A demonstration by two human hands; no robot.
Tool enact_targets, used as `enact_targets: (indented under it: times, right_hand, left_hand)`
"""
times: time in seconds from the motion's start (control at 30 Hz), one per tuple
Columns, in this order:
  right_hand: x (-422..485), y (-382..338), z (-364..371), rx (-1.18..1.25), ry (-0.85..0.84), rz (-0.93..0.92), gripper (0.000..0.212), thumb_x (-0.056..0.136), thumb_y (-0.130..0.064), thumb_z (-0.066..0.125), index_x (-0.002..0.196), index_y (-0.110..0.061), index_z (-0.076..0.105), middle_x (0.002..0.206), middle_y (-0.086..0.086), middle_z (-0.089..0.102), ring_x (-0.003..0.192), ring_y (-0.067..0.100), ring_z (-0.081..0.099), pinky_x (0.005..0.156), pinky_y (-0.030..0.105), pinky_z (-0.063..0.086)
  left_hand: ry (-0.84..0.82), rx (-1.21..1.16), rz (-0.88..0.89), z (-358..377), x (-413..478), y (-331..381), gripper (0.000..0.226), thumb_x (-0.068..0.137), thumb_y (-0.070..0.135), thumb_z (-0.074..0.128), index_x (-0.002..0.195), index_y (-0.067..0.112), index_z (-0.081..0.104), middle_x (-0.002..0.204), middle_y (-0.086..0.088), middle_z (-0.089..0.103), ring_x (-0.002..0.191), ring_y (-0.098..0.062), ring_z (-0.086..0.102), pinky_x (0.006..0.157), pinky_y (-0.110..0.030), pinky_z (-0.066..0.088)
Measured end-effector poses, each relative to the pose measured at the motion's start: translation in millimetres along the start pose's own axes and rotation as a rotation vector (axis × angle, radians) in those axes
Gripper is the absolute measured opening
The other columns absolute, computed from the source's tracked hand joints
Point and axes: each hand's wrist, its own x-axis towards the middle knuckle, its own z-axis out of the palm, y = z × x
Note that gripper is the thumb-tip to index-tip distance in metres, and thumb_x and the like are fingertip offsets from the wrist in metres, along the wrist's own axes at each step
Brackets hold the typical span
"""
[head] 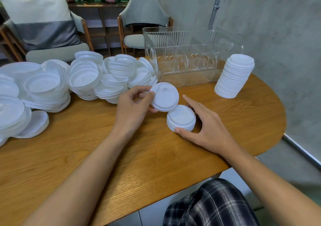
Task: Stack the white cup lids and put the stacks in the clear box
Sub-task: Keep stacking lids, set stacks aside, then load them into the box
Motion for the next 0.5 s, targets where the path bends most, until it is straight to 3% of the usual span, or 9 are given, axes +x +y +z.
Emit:
enact_targets:
  times: [0.07, 0.2, 0.37, 0.43, 0.5]
  right_hand:
    - [0, -2, 0, 0.020, 0.010, -0.010, 0.102, 0.082, -0.057, 0.082, 0.163, -0.045, 0.021, 0.151, -0.017, 0.049, 0.139, 0.000, 0.046, 0.114, 0.041, 0.046]
    - [0, -3, -1, 0.041, 0.016, -0.052, 0.098, 0.084, -0.050, 0.084, 0.163, -0.041, 0.026, 0.157, -0.019, 0.044, 0.144, -0.001, 0.042, 0.117, 0.039, 0.043]
    - [-1, 0, 1, 0.021, 0.034, -0.093, 0.082, 0.085, -0.048, 0.084, 0.156, -0.029, 0.046, 0.142, -0.012, 0.057, 0.133, 0.005, 0.053, 0.110, 0.036, 0.047]
    - [-1, 0, 1, 0.026, 0.035, -0.100, 0.081, 0.085, -0.047, 0.084, 0.155, -0.028, 0.047, 0.142, -0.012, 0.058, 0.133, 0.006, 0.054, 0.110, 0.035, 0.047]
    - [-1, -1, 1, 0.032, 0.033, -0.112, 0.080, 0.085, -0.046, 0.083, 0.155, -0.026, 0.048, 0.142, -0.011, 0.058, 0.133, 0.006, 0.054, 0.110, 0.033, 0.047]
  left_hand:
    - [-0.058, -0.002, -0.037, 3, -2, -1, 0.011, 0.098, 0.008, 0.069, 0.107, 0.012, 0.074, 0.083, -0.012, 0.066, 0.067, -0.010, 0.071, 0.072, -0.037, 0.067]
    - [-0.186, 0.191, 0.008, 7, -4, -14, 0.019, 0.096, 0.019, 0.074, 0.115, 0.021, 0.072, 0.065, -0.001, 0.070, 0.064, -0.024, 0.073, 0.068, -0.037, 0.060]
    - [-0.235, 0.506, 0.132, 11, -10, -16, 0.016, 0.089, 0.031, 0.078, 0.104, 0.031, 0.075, 0.064, 0.008, 0.069, 0.058, -0.001, 0.059, 0.066, -0.013, 0.042]
    - [-0.233, 0.522, 0.168, 10, -11, -17, 0.026, 0.085, 0.035, 0.081, 0.110, 0.032, 0.075, 0.082, 0.011, 0.072, 0.074, 0.000, 0.063, 0.072, -0.011, 0.043]
    - [-0.343, 0.438, 0.151, 8, -8, -18, 0.047, 0.082, 0.038, 0.080, 0.127, 0.036, 0.069, 0.116, 0.018, 0.071, 0.107, 0.005, 0.063, 0.089, -0.018, 0.049]
